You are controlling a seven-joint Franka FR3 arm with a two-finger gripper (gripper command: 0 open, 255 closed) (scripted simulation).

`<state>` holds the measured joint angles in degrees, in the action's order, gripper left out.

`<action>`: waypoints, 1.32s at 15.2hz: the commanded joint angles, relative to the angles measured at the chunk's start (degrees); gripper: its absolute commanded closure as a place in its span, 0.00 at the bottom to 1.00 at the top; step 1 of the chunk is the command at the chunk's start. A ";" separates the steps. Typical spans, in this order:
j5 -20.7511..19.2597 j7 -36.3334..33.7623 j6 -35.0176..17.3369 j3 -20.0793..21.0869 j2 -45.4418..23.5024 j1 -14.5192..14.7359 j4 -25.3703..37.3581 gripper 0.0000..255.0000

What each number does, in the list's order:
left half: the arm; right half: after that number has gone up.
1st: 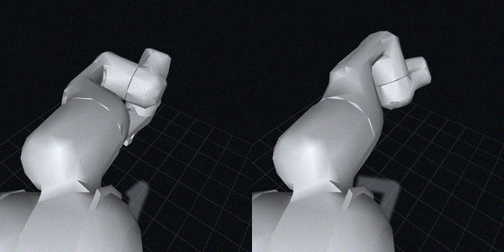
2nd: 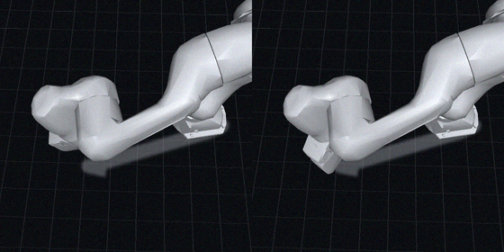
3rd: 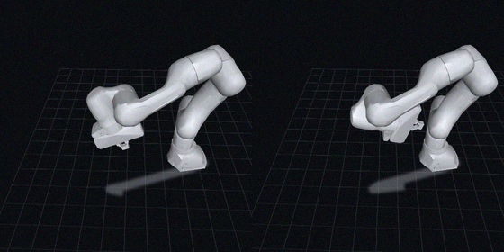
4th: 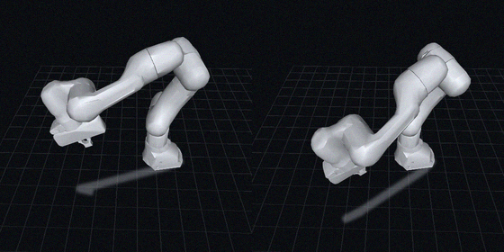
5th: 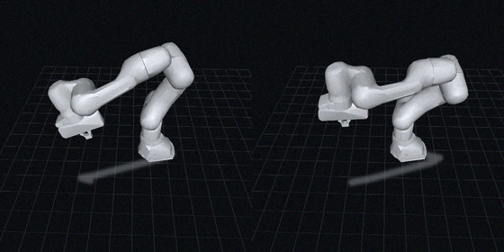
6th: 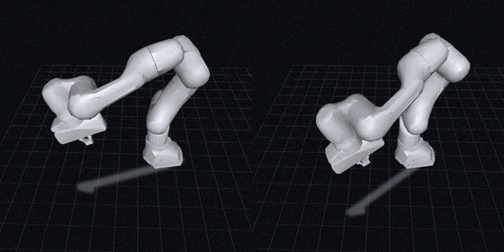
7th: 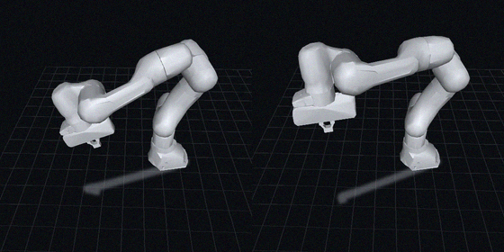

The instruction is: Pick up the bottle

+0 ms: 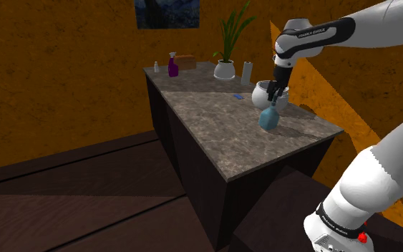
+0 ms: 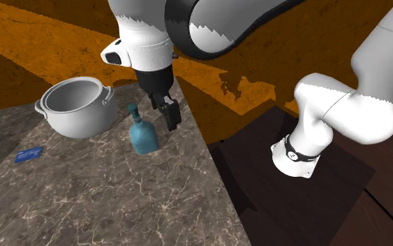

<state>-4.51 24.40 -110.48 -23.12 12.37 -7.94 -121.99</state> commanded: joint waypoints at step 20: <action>7.10 11.74 -8.67 -5.50 -20.87 -4.25 12.20 1.00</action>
<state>2.58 36.13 -119.06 -28.61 -8.47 -12.18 -109.71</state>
